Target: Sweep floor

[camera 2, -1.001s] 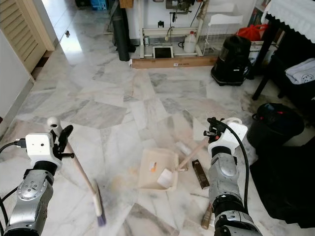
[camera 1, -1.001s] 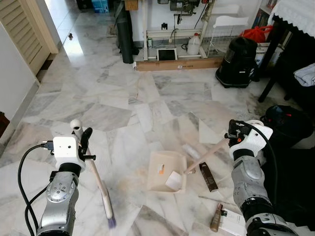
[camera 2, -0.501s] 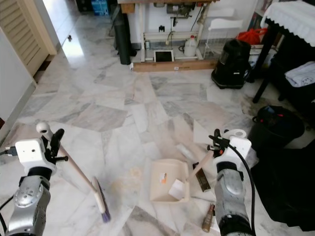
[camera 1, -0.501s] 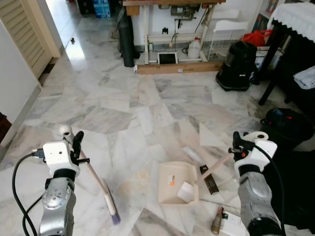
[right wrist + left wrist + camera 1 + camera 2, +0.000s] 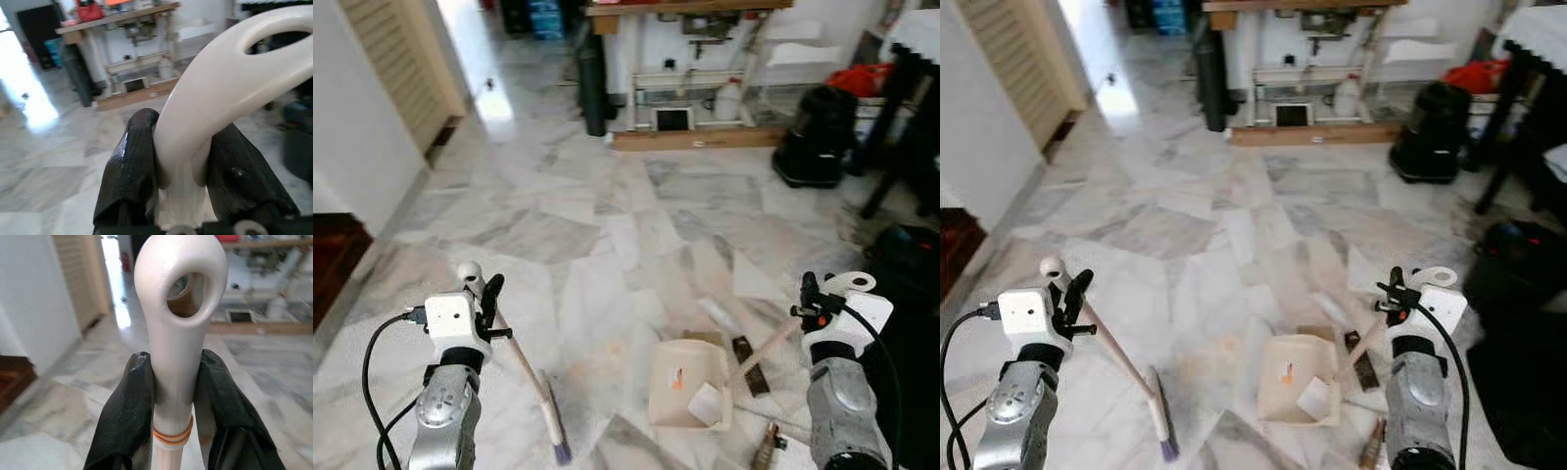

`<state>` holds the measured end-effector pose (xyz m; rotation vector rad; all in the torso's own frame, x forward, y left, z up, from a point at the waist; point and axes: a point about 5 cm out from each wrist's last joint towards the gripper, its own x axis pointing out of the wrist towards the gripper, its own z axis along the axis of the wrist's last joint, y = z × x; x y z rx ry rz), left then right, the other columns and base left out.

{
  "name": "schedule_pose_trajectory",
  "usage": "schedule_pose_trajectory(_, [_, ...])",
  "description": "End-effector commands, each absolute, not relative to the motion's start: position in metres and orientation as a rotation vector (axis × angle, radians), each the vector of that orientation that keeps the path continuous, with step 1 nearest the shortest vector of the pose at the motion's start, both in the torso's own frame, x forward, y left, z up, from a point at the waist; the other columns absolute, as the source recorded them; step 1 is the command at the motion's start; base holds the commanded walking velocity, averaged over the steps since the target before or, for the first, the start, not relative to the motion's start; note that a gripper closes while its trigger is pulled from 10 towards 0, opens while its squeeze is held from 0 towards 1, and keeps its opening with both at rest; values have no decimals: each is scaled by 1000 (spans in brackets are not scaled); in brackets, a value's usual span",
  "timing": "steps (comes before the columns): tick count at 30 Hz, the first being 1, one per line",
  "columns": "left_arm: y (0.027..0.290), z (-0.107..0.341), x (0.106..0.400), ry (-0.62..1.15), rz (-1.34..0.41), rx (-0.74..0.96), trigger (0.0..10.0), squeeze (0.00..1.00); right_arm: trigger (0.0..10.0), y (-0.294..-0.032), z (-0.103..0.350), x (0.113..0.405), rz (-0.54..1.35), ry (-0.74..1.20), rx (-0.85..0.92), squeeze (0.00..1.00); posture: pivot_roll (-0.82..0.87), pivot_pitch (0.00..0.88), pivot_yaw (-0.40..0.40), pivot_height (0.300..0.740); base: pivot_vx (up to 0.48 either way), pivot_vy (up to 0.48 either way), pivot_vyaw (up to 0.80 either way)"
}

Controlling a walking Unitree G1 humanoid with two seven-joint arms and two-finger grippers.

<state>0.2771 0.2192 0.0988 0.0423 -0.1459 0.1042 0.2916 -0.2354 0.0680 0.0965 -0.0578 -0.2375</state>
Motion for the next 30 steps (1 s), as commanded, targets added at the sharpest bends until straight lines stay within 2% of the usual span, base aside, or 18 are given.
schedule_pose_trajectory(1, [230, 107, 277, -187, 144, 65, 10000, 0, 10000, -228, 86, 300, -219, -140, 115, 0, -44, 0, 51, 740, 0, 0, 788])
schedule_pose_trajectory(7, [238, 107, 273, -193, 205, 61, 10000, 0, 10000, -222, 89, 304, -183, -137, 106, 0, -25, 0, 40, 740, 0, 0, 788])
schedule_pose_trajectory(19, [220, 105, 272, -198, 174, 64, 10000, 0, 10000, -225, 98, 311, -193, -153, 114, 0, -25, 0, 17, 740, 0, 0, 794])
schedule_pose_trajectory(30, [220, 108, 268, -198, 178, 66, 10000, 0, 10000, -218, 98, 310, -172, -145, 139, 0, -12, 0, 16, 740, 0, 0, 794])
